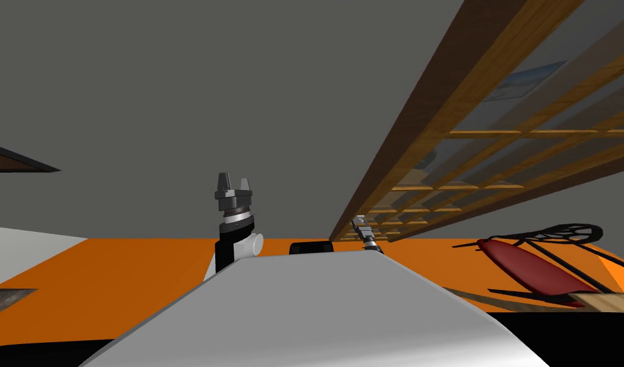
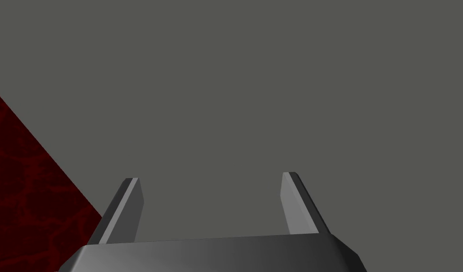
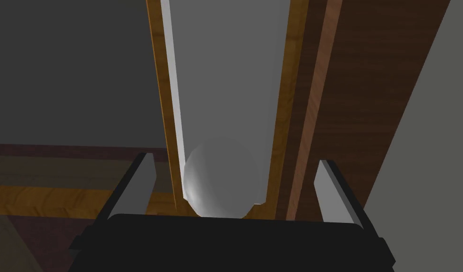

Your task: Pull the door open

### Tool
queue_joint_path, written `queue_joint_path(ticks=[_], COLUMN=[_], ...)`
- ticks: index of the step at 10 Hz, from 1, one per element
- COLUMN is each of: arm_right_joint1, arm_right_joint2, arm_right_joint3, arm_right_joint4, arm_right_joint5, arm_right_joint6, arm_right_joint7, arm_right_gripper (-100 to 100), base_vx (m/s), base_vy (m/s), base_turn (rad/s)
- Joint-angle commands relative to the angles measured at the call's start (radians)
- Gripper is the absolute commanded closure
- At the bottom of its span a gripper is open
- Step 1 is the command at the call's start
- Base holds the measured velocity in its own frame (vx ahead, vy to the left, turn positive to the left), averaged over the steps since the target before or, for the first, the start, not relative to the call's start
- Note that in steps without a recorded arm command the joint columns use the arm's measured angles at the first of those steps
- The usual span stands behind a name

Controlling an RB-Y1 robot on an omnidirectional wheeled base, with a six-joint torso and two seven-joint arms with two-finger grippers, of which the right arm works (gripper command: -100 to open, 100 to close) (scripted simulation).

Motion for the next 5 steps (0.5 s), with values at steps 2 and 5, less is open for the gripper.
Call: queue_joint_path(ticks=[2, 5], arm_right_joint1=[0.0, 0.0], arm_right_joint2=[0.0, 0.0], arm_right_joint3=[0.0, 0.0], arm_right_joint4=[0.0, 0.0], arm_right_joint5=[0.0, 0.0], arm_right_joint6=[0.0, 0.0], arm_right_joint7=[0.0, 0.0], arm_right_gripper=[100, 100], base_vx=[0.013, -0.006], base_vy=[-0.002, -0.005], base_turn=[0.003, -0.003])
